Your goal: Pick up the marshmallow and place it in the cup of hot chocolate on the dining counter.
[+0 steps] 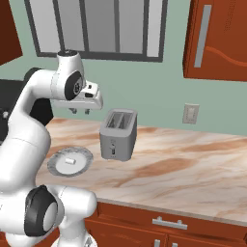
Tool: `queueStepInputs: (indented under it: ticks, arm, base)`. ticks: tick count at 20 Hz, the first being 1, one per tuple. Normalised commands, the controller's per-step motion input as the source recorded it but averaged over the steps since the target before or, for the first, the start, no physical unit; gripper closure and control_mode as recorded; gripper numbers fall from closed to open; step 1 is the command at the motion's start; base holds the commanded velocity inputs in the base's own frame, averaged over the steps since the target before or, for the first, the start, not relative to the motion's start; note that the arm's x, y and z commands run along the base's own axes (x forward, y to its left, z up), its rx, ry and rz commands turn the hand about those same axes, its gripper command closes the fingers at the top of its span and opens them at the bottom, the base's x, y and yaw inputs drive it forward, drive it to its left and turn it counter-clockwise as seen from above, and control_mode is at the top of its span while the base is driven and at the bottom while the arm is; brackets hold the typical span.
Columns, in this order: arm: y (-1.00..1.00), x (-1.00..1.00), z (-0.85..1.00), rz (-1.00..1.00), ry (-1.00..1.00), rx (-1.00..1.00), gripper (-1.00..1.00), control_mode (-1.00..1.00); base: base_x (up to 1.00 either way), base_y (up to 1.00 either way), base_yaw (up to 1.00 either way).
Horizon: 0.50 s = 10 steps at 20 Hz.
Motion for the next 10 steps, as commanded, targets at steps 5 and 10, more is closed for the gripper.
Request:
queueStepInputs:
  ticks: [5,10]
  arm:
    - [0.10,-0.19,0.00,0.05,0.00,0.00,-1.00,-1.00]
    - [0.26,-0.32,0.00,0.13,0.00,0.00,-1.00,-1.00]
  base:
    - [0.00,0.00,0.00]
    - [0.00,0.00,0.00]
